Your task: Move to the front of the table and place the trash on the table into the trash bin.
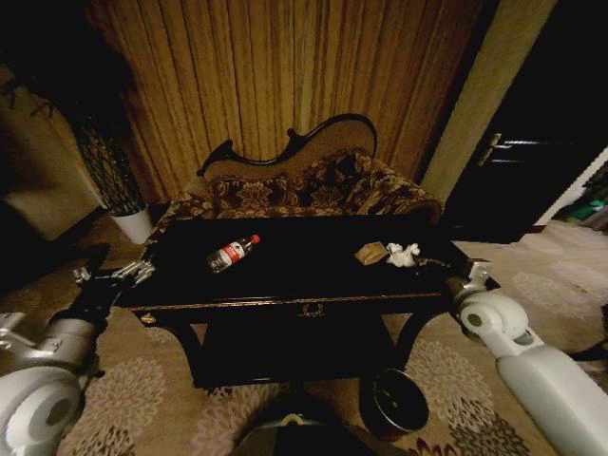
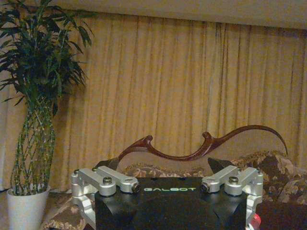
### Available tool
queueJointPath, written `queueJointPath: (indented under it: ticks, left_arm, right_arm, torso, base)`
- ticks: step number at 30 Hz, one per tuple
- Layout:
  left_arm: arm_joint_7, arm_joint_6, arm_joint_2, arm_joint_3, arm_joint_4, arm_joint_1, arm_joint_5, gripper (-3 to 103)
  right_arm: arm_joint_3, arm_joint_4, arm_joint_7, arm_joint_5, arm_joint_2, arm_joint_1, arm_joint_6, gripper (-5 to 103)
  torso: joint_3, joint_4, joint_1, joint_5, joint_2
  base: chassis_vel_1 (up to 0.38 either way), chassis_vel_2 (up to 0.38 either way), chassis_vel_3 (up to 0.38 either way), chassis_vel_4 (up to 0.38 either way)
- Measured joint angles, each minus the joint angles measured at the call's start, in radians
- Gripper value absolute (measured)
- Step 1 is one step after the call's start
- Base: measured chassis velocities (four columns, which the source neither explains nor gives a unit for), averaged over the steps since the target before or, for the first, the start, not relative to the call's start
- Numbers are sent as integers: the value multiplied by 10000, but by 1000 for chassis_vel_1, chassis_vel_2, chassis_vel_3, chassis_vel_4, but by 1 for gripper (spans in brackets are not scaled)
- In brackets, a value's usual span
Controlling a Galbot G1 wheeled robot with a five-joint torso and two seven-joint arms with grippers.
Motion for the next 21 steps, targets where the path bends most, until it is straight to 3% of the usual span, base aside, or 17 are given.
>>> queueJointPath:
  ticks: [8,21]
  left_arm:
    - [-33,-22,-20,0,1,11,-7,100]
    - [-59,-29,35,-115,0,-9,-309,100]
  right_arm:
    - [277,1077,-360,-362,298,-637,692,0]
    - [334,3007,-452,-108,114,-1112,291,0]
  torso:
    - [0,-1,0,-2,0]
    - [0,-1,0,-1,0]
  base:
    - [0,0,0,0]
    - [0,0,0,0]
